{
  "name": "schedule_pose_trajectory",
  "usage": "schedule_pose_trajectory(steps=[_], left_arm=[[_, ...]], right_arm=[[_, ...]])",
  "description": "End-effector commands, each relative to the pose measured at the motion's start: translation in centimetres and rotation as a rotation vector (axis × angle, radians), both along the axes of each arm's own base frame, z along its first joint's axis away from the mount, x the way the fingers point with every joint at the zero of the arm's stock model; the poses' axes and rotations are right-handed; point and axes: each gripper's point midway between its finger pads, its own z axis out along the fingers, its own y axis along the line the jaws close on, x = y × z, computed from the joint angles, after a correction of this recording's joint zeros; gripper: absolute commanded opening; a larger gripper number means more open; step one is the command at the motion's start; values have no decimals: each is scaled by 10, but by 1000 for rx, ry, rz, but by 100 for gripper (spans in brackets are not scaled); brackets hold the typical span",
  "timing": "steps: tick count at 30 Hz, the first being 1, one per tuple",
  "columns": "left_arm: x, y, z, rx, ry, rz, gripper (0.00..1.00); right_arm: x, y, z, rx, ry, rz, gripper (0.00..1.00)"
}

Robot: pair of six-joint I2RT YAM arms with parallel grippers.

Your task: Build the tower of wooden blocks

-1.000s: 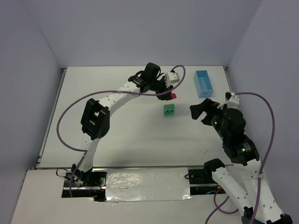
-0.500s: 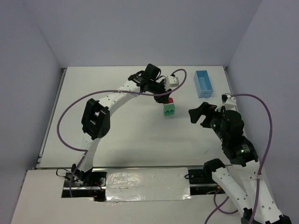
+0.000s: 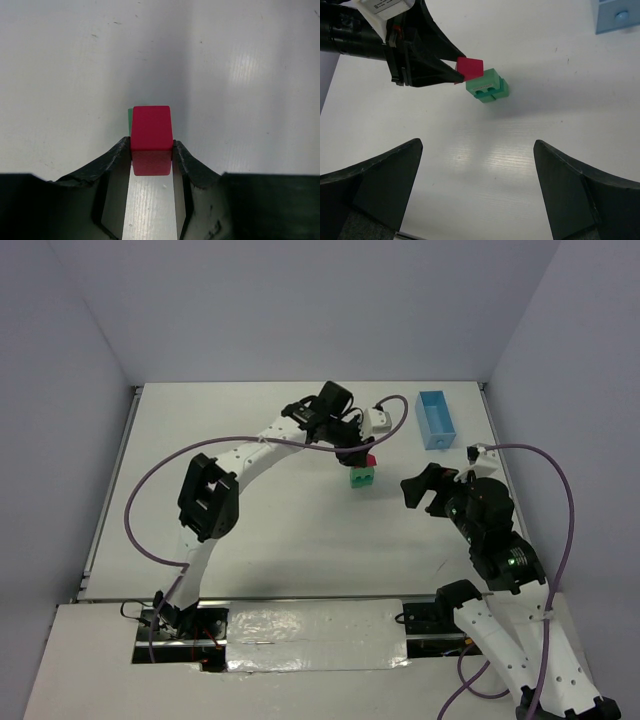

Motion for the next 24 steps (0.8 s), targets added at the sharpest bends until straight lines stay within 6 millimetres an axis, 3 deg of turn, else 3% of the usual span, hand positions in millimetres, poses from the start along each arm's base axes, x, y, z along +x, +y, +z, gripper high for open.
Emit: schedule_pose_trajectory(steps=[1,14,24], left_arm=[[4,-9,7,-19,-40,-18,11],[10,-6,-13,54,-48,14,19],[11,-10,-8,33,-49,25,25]], right_arm=[[5,-2,9,2,-60,-12,100],[5,-1,4,1,-56,-4,100],[5,1,2,-2,-52,8,100]])
